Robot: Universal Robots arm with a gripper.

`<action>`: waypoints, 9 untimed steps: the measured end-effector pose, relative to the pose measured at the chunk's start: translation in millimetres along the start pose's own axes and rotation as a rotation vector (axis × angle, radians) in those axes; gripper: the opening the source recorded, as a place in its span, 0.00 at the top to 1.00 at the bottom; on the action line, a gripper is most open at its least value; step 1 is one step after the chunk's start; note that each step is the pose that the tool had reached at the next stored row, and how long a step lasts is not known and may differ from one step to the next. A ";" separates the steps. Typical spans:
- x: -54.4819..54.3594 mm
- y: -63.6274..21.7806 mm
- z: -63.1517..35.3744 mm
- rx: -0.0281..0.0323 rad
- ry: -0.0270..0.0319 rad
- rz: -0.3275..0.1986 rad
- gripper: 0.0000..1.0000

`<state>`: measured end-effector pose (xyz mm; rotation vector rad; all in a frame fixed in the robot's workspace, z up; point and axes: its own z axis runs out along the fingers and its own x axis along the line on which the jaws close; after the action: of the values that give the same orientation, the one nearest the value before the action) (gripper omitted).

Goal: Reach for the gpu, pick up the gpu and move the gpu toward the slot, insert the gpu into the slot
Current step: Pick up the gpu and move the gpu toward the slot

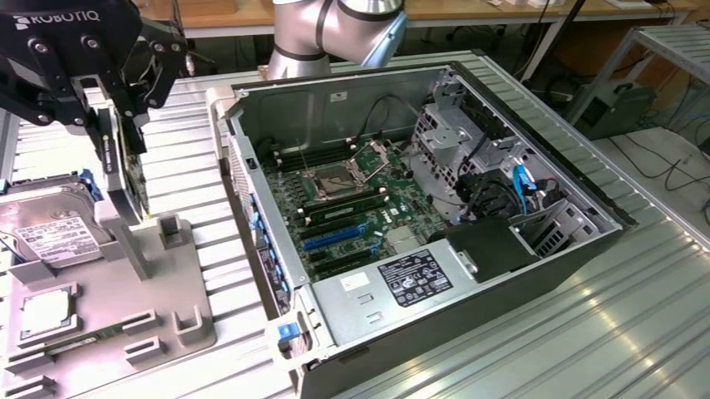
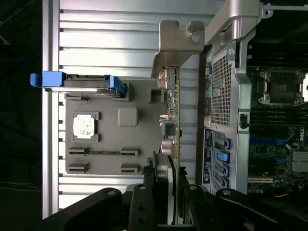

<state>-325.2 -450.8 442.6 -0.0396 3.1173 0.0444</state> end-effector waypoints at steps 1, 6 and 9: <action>0.0 0.0 -0.2 0.0001 -0.0003 0.000 0.72; -2.2 0.1 -0.4 0.0003 -0.0003 0.000 0.72; -7.5 -0.1 -0.2 0.0003 -0.0004 0.000 0.72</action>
<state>-317.7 -450.8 442.9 -0.0394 3.1169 0.0440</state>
